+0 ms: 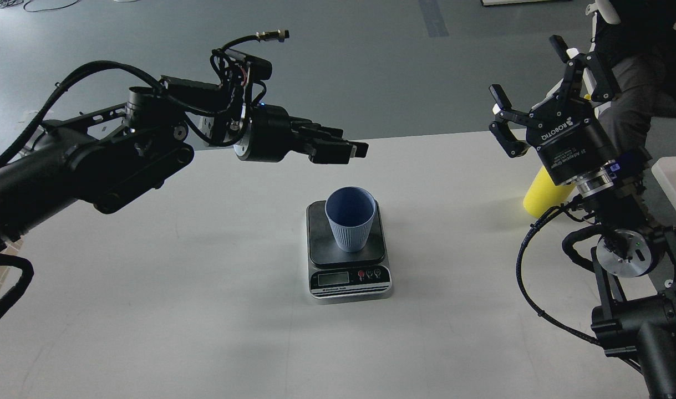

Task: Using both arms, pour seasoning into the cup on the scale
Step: 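Open the left gripper and raise it away from the cup, then move the right gripper down beside the yellow squeeze bottle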

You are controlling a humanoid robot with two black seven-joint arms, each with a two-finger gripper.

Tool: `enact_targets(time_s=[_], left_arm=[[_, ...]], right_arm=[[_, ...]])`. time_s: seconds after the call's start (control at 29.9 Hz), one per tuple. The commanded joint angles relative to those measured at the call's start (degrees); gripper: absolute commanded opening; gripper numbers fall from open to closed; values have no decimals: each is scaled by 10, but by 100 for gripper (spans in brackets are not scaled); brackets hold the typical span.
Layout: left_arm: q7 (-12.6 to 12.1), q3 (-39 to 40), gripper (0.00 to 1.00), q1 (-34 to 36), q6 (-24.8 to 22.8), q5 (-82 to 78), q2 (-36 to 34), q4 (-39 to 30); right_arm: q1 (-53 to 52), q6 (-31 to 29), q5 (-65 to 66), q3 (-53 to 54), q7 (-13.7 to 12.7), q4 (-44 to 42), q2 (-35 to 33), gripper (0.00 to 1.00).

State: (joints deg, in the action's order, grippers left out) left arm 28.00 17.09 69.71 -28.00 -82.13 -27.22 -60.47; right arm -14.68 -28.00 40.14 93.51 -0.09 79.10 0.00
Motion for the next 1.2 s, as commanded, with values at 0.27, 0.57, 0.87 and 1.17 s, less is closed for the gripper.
enact_targets(time_s=[0.27, 0.57, 0.87, 1.17], left_arm=[[0, 139, 86, -181, 0, 570, -45, 34], [0, 324, 98, -340, 0, 662, -12, 42], [0, 390, 98, -386, 0, 664, 21, 41], [0, 391, 98, -388, 0, 664, 34, 41]], right_arm=[[-3, 0, -1, -2, -1, 0, 0, 100], [-3, 0, 0, -6, -4, -1, 0, 100], [-3, 0, 1, -7, -4, -2, 0, 100], [1, 0, -3, -6, -4, 2, 0, 100]])
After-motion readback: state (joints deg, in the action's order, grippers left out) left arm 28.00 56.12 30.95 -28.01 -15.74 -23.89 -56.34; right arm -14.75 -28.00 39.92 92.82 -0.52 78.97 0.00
